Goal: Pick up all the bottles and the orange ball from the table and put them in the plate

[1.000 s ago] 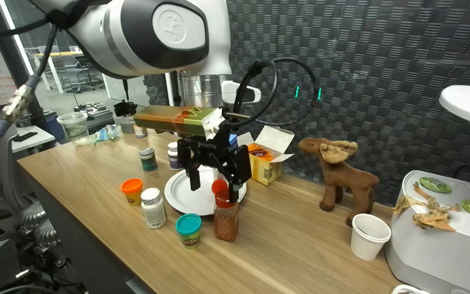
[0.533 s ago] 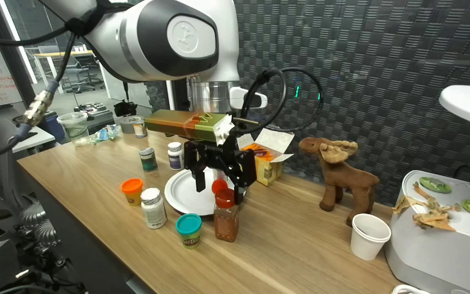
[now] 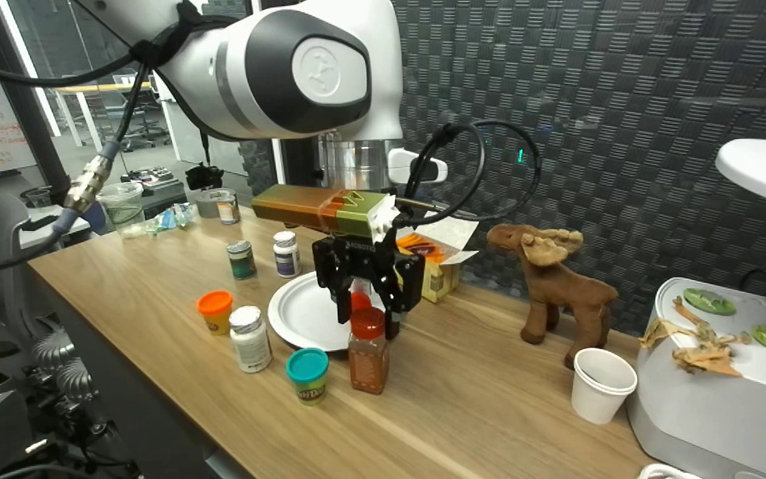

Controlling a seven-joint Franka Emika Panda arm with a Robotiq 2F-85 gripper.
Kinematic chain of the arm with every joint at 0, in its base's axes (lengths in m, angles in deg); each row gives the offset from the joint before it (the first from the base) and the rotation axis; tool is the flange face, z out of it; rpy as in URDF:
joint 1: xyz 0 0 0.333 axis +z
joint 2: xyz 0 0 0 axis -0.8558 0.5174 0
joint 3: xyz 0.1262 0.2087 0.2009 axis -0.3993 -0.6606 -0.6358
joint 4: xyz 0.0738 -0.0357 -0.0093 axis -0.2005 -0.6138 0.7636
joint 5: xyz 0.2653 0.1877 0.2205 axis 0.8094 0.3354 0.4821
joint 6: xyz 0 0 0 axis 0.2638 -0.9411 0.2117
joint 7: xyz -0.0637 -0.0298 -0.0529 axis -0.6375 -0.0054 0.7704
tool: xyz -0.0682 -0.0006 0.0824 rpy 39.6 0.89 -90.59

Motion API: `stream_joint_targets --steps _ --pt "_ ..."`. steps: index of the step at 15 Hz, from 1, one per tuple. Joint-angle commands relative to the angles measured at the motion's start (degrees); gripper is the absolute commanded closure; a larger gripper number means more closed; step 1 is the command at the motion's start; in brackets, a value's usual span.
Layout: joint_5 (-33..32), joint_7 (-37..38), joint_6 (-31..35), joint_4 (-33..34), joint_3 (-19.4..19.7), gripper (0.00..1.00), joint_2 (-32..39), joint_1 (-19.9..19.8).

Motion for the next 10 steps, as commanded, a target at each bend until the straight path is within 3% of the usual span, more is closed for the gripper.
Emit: stream_joint_targets --steps 1,3,10 --pt "1.2 -2.0 0.6 1.0 0.2 0.58 0.1 -0.3" --pt "1.6 -2.4 0.1 1.0 0.1 0.74 -0.2 -0.4" --pt "-0.9 1.2 -0.9 -0.2 0.7 0.75 -6.0 0.5"
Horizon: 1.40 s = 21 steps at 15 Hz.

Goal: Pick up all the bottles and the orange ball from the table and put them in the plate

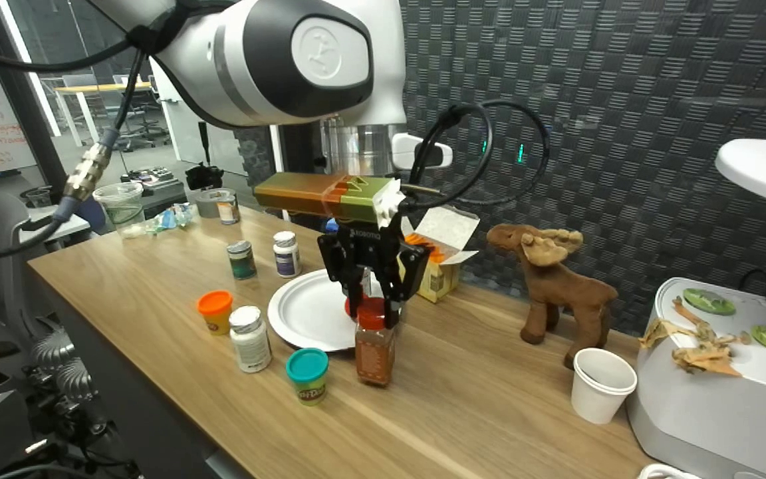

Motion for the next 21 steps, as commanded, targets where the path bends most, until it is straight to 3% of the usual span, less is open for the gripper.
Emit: stream_joint_targets --steps 1,6,14,21 --pt "-0.9 1.9 -1.1 -1.0 0.6 0.75 -6.3 0.8" --pt "3.3 -0.8 -4.1 -0.8 -1.2 0.75 -10.0 1.9" --pt "7.9 -3.4 -8.0 -0.6 -4.3 0.75 -6.2 5.1" --pt "9.2 -4.1 -2.5 0.7 -6.1 0.75 -1.9 6.2"
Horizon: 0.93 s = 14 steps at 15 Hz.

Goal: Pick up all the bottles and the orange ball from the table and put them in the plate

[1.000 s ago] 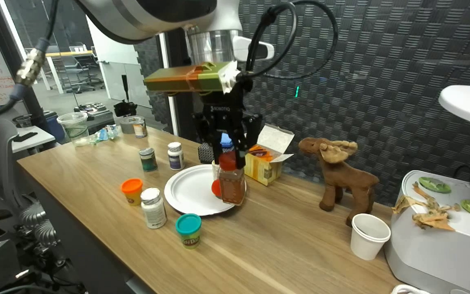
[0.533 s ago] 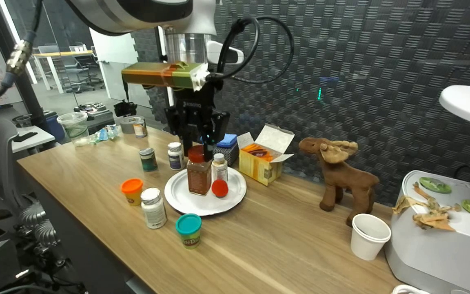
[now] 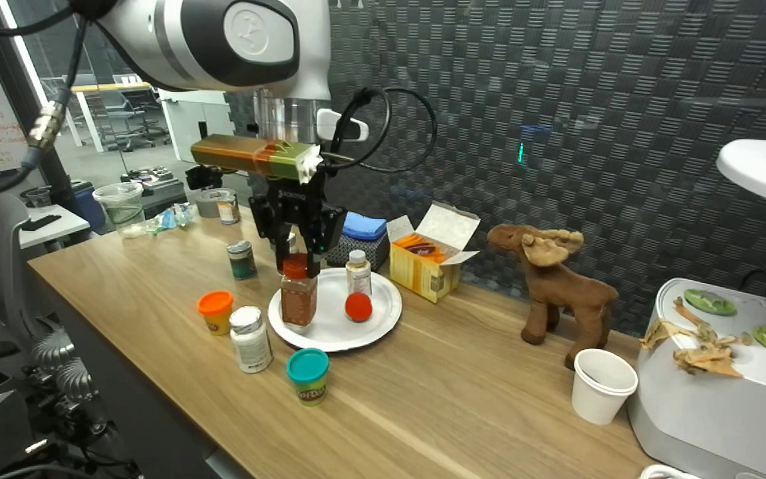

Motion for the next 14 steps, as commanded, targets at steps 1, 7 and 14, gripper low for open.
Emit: stream_joint_targets --steps 1,7,14 --pt "0.3 -1.3 3.0 1.9 -0.3 0.75 1.6 0.5" --pt "-1.1 -2.0 5.7 3.3 -0.3 0.75 4.2 0.7" --pt "-5.2 -1.4 9.1 4.7 0.3 0.75 6.9 1.0"
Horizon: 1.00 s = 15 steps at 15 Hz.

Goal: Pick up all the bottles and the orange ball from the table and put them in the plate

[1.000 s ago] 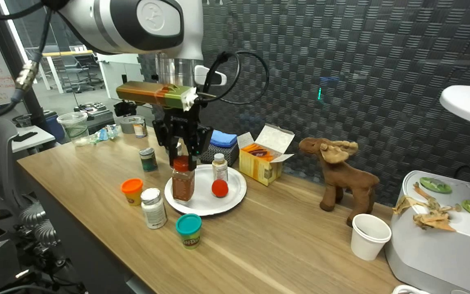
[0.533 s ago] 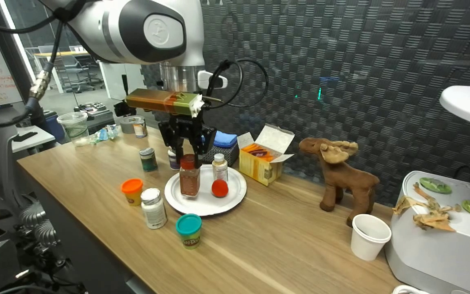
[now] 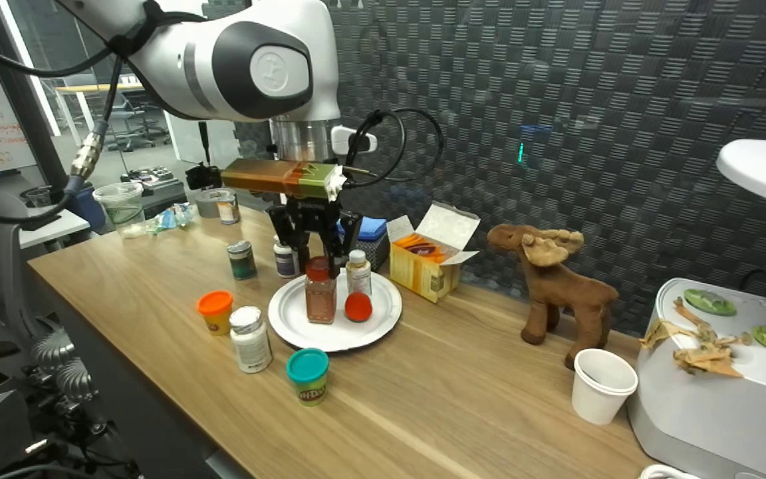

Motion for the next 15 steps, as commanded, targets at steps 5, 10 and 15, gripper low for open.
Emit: stream_joint_targets --steps 5,10,15 --pt "-7.3 0.1 2.7 2.4 1.0 0.75 1.8 0.5" --pt "-7.3 -0.4 2.4 2.2 0.7 0.75 1.9 0.5" --pt "-7.8 0.3 3.2 2.6 0.8 0.75 2.5 0.7"
